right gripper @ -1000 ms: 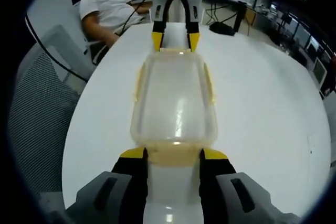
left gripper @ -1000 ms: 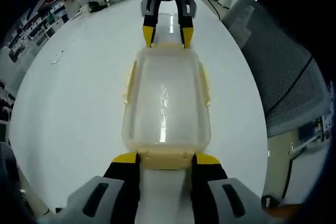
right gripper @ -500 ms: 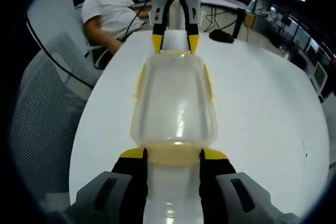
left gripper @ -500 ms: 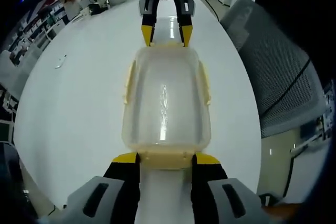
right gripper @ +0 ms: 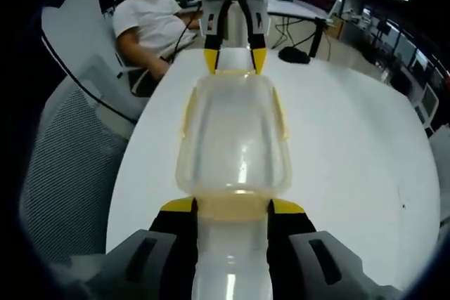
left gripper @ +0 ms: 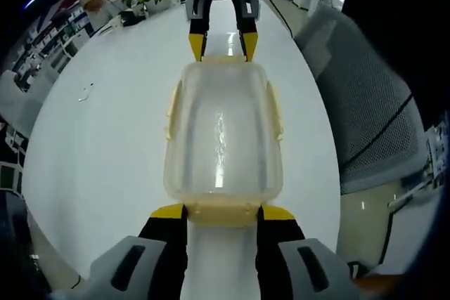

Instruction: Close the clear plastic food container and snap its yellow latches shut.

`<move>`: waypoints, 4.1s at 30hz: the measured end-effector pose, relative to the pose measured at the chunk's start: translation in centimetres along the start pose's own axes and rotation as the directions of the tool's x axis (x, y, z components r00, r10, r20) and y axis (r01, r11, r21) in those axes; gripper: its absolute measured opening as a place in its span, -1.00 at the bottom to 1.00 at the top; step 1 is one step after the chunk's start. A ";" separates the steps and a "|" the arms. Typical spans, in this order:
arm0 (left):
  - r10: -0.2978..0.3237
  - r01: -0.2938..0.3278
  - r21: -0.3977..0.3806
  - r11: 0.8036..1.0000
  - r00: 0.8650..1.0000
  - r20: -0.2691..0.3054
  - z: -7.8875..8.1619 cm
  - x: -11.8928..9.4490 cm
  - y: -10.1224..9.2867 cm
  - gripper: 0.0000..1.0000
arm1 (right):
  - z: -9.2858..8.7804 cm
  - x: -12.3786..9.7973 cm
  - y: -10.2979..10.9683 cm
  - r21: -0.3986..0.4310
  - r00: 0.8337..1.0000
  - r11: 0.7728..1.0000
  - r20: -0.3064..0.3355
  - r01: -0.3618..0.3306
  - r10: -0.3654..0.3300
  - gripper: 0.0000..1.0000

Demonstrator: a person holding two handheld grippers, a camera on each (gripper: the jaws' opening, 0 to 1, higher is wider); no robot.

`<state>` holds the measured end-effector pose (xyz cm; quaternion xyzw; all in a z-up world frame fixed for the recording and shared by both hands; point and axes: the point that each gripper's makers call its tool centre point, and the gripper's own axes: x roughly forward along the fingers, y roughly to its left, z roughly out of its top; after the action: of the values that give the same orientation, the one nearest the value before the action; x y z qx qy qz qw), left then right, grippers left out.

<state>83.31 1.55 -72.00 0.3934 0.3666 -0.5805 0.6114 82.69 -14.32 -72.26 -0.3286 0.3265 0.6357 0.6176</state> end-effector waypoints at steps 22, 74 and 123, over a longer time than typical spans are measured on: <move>-0.007 0.007 -0.007 1.000 1.000 0.022 5.5 0.4 0.5 -0.37 | -3.0 -4.9 0.3 0.009 1.000 1.000 -0.025 0.005 -0.005 -0.31; -0.031 0.029 0.033 0.999 0.996 0.079 17.0 6.7 0.5 -0.37 | -15.0 -10.7 0.7 0.048 0.987 0.998 -0.159 0.039 -0.031 -0.30; -0.054 0.048 0.057 0.997 0.994 0.097 20.7 10.3 0.3 -0.34 | -19.8 -12.7 0.9 0.032 0.963 0.998 -0.266 0.060 -0.050 -0.26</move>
<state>84.03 -21.56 -72.59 0.3711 0.3300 -0.6244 0.6029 82.38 -37.87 -73.10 -0.4073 0.4093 0.5622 0.5921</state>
